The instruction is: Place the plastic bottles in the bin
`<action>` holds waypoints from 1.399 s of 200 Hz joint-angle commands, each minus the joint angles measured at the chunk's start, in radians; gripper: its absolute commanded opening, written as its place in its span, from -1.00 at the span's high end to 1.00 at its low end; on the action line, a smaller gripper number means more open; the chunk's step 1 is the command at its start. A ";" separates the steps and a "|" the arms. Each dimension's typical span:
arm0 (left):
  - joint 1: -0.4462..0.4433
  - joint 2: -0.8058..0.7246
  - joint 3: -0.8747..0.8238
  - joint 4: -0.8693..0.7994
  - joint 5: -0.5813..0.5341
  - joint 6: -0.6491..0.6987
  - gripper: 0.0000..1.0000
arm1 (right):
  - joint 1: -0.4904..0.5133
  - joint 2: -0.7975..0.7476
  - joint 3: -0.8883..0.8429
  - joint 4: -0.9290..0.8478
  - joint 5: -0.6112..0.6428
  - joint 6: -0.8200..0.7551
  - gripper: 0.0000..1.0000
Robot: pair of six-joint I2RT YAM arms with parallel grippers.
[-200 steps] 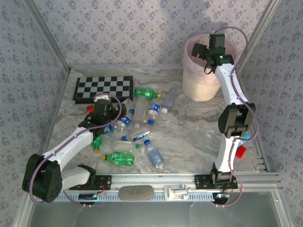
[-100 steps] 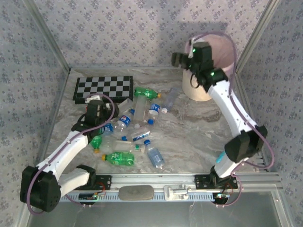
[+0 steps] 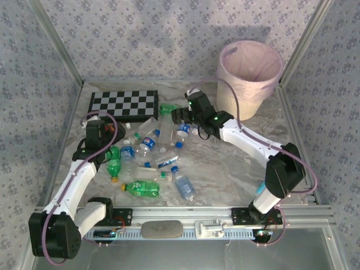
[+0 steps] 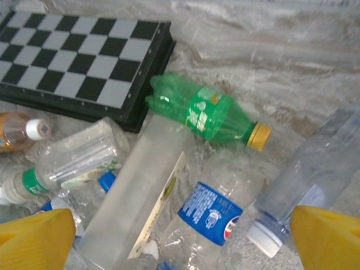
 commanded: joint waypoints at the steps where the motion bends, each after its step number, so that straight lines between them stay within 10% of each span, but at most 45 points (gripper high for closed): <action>1: 0.023 -0.030 -0.008 -0.109 0.031 -0.014 -1.00 | 0.007 0.028 -0.037 -0.021 -0.006 0.062 -1.00; 177: 0.034 0.119 -0.153 -0.104 0.069 -0.023 -0.91 | 0.013 0.060 -0.083 -0.035 0.122 0.136 -1.00; 280: 0.033 0.087 -0.188 -0.078 0.010 -0.005 -0.06 | 0.013 0.048 -0.105 0.016 0.118 0.134 -1.00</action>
